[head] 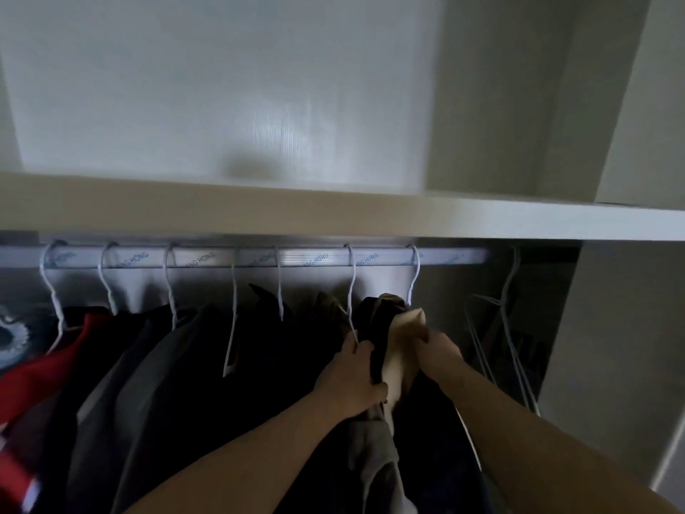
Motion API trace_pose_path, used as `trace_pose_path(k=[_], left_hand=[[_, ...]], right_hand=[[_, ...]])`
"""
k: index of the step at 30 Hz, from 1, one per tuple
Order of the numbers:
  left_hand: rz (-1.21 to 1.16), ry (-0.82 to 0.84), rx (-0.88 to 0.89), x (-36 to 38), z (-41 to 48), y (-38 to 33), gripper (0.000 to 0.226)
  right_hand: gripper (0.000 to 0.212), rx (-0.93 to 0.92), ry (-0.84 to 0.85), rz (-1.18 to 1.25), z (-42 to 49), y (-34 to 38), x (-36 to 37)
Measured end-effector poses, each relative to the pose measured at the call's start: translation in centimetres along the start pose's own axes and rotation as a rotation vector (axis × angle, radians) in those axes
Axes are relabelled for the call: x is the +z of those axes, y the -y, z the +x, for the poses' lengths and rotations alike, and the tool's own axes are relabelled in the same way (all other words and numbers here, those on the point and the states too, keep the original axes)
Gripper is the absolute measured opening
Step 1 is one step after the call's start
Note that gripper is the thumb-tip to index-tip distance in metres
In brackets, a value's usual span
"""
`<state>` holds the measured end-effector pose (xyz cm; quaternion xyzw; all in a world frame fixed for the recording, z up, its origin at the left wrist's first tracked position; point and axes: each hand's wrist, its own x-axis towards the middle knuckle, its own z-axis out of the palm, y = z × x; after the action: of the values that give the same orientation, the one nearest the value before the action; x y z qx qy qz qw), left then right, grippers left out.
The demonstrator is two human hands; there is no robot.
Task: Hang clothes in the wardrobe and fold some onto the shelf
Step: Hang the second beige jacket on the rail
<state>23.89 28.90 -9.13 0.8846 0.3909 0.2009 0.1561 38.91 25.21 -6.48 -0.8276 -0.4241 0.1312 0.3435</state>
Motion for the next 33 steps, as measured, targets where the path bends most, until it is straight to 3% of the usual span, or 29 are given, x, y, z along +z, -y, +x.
trace_pose_path(k=[10,15,19,24,33], left_hand=[[0.035,-0.04,-0.032,0.4,-2.4,-0.3,0.067],[-0.007,-0.102,-0.078,-0.1,-6.4,-2.3,0.064],[-0.08,-0.169,-0.102,-0.7,-11.4,-5.2,0.053],[-0.161,-0.199,-0.142,0.0,-19.4,-9.6,0.046],[-0.283,-0.124,-0.226,5.6,-33.1,-15.5,0.041]], right_hand=[[0.035,0.041,0.046,0.064,-3.5,-1.4,0.3],[0.046,0.028,0.025,0.027,-8.3,-2.0,-1.5],[0.05,-0.009,0.058,0.094,-13.5,-3.9,-3.0],[0.039,-0.057,0.096,0.255,-21.6,-7.6,-4.2],[0.033,0.022,0.183,0.324,-35.5,-15.4,-5.6]])
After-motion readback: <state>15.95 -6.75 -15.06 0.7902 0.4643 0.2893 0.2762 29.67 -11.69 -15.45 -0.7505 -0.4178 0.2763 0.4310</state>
